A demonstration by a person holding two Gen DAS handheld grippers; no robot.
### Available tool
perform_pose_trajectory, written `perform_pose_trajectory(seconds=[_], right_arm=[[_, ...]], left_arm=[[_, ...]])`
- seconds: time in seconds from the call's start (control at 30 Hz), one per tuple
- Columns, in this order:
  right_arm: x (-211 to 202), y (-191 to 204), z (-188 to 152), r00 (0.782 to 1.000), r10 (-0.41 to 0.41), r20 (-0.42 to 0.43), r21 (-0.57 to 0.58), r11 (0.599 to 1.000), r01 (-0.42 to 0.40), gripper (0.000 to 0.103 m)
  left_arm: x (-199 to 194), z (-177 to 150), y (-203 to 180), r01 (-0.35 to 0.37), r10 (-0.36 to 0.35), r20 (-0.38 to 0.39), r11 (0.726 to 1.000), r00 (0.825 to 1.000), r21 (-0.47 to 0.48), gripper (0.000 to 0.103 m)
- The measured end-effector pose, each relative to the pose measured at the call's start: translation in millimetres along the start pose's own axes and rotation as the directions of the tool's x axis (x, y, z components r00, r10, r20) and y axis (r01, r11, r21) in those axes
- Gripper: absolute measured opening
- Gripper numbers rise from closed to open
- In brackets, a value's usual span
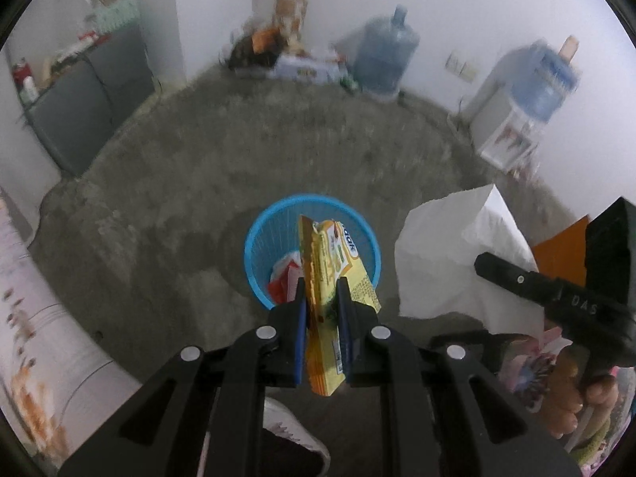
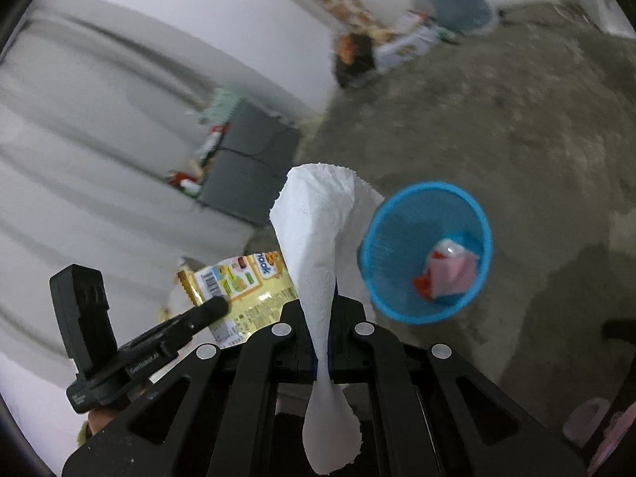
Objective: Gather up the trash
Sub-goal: 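Carry wrapper and tissue to the blue wastebasket and open both grippers over it, then move both grippers back to the table toward the cup and bowl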
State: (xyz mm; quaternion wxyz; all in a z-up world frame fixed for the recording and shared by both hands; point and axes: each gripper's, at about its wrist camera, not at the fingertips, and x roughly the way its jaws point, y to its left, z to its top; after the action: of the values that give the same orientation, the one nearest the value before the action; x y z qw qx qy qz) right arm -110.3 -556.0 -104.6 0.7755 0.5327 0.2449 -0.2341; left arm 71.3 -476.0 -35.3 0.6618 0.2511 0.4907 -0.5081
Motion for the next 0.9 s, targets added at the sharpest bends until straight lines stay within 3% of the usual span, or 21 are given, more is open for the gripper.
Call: perform_pose_trajectory(seconds=[0.33,0.37,0.4,0.43,0.5,0.6,0.9], right_arm=[[96,-47,32,0.989,-0.072,-0.131,0.110,0.990,0.087,0.007],[101,-48,36,0.988,-0.070,-0.140,0.113,0.990,0.086,0.011],[111,-51,40,0.985,-0.071,-0.155,0.120,0.989,0.090,0.024],[122,-57,43,0.982,-0.068,-0.178,0.139,0.986,0.093,0.045],[137,-69,46,0.975,-0.071,-0.210,0.182,0.977,0.110,0.056],[144,-80,47,0.965,-0.130,-0.227,0.207,0.962,0.178,0.056],[98,-64,32,0.975,-0.178,-0.130,0.175,0.964,0.199,0.060]], left_arm=[[113,23,6,-0.016,0.015,-0.135,1.000,0.991,-0.012,0.019],[122,26,7,-0.023,0.019,-0.145,0.999,0.989,-0.022,0.021],[130,29,9,-0.030,0.023,-0.155,0.999,0.988,-0.039,0.027],[135,31,12,-0.031,0.022,-0.157,0.998,0.987,-0.056,0.031],[145,35,17,-0.043,0.029,-0.155,0.995,0.987,-0.088,0.040],[148,36,22,-0.060,0.042,-0.152,0.991,0.987,-0.119,0.047],[96,27,22,-0.019,0.011,-0.084,0.996,0.996,-0.089,0.058]])
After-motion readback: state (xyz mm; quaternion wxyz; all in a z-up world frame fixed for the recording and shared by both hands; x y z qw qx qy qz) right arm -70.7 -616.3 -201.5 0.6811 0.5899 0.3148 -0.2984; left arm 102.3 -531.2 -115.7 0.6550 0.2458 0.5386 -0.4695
